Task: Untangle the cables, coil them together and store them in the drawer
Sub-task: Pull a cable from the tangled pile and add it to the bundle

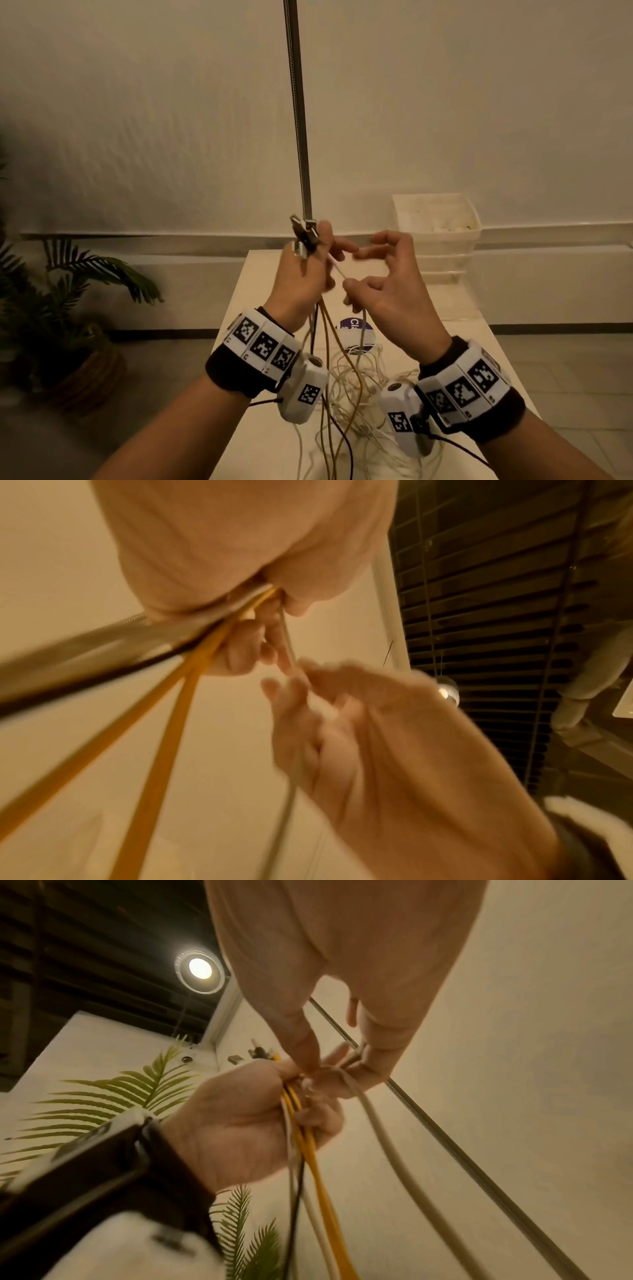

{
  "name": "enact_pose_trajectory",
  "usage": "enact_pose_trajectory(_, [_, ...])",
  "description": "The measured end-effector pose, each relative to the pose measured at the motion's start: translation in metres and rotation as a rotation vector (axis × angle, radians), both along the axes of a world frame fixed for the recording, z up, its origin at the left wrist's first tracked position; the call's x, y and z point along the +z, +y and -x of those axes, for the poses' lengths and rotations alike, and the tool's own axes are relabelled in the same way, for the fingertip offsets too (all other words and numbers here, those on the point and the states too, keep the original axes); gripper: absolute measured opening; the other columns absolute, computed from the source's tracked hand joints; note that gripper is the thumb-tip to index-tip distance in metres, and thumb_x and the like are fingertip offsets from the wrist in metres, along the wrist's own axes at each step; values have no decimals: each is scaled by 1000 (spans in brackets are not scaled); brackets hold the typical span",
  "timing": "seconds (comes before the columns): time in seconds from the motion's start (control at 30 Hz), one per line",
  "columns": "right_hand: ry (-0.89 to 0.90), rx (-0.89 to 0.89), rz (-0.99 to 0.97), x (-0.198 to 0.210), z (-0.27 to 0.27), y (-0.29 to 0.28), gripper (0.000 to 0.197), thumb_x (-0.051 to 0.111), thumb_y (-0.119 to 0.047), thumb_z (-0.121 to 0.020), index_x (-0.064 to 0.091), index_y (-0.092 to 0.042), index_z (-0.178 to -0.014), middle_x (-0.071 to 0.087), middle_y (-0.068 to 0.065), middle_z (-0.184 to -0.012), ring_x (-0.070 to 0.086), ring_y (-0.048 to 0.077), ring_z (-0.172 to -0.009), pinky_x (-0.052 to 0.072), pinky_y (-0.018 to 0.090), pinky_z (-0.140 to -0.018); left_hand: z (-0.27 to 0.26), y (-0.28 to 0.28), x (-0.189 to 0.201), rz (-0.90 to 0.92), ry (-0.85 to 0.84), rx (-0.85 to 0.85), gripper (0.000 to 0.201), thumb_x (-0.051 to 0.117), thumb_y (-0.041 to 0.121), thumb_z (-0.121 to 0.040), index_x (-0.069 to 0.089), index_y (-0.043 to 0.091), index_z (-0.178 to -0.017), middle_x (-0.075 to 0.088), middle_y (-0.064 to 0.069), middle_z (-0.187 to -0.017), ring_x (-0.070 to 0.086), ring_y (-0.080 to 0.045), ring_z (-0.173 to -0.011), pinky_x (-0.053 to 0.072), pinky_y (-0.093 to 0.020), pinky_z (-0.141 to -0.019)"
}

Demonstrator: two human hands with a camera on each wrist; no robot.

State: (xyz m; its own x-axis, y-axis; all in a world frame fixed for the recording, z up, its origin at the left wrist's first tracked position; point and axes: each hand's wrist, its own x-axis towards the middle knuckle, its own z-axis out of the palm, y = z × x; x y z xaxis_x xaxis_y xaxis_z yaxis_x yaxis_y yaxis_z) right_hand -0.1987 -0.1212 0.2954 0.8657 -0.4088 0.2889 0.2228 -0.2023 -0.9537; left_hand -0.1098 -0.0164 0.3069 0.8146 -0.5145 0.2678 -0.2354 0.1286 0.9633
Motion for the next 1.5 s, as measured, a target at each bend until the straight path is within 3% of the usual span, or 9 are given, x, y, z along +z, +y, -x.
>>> enact_pose_trajectory(0.13, [205,273,45,-35,-1,-12,6,62,-13,-91,57,-9,-92,59,5,-63,50,22,-52,41,32,-51,-21,14,22,249,117,36,50,32,45,-102,46,13,-66,49,-2,-59,57,-17,-56,51,-31,-54])
enact_pose_trajectory(0.27, [402,365,361,-89,0,-39,29,55,-29,-96,60,-13,-73,53,-10,-54,44,6,-51,39,25,-55,-48,53,57,409,195,107,53,30,54,-101,38,21,-60,27,6,-54,22,-6,-40,19,-16,-37])
enact_pose_trajectory(0.43, [408,294,353,-98,-3,-58,36,48,-25,-100,50,-11,-67,45,-4,-59,46,1,-49,41,17,-54,-41,68,43,-103,-96,-16,39,48,42,-99,62,17,-72,42,10,-56,36,-6,-38,29,-19,-36])
enact_pose_trajectory(0.57, [353,315,230,-71,-21,-55,34,52,-24,-98,53,-3,-70,49,0,-64,47,19,-56,40,30,-53,-15,30,-16,-623,-592,-116,28,61,7,-90,74,25,-106,74,13,-97,66,2,-89,53,-23,-80])
enact_pose_trajectory(0.83, [318,420,26,-36,-19,-60,33,47,-24,-101,59,0,-81,33,1,-61,32,10,-52,35,22,-53,-12,7,-32,-705,-555,-92,32,49,2,-87,56,31,-98,68,2,-89,61,-19,-81,53,-44,-73])
enact_pose_trajectory(1.1, [283,401,90,-67,-6,-51,23,47,-19,-100,57,-12,-80,46,2,-61,44,14,-54,40,23,-56,-45,25,10,-511,-403,433,38,44,-7,-89,69,13,-110,70,-11,-110,61,-26,-103,40,-28,-80])
enact_pose_trajectory(1.23, [342,341,80,-93,5,-60,30,40,-18,-103,55,-7,-79,44,0,-55,38,12,-52,35,24,-56,-60,52,24,-468,-368,614,35,45,-5,-92,66,15,-112,61,-2,-97,58,-28,-101,38,-29,-75])
enact_pose_trajectory(1.43, [321,366,-185,-83,-10,-58,30,36,-15,-104,54,-4,-82,39,-1,-50,33,12,-45,31,25,-50,-17,31,1,-498,-610,68,52,50,-3,-93,56,33,-131,70,12,-101,62,6,-93,51,-24,-91])
enact_pose_trajectory(1.5, [325,391,-286,-72,-13,-57,27,37,-14,-103,55,-1,-86,38,1,-48,29,11,-41,28,24,-47,-4,15,-18,-653,-596,-141,56,52,-1,-90,56,38,-130,71,9,-114,63,0,-104,50,-29,-97])
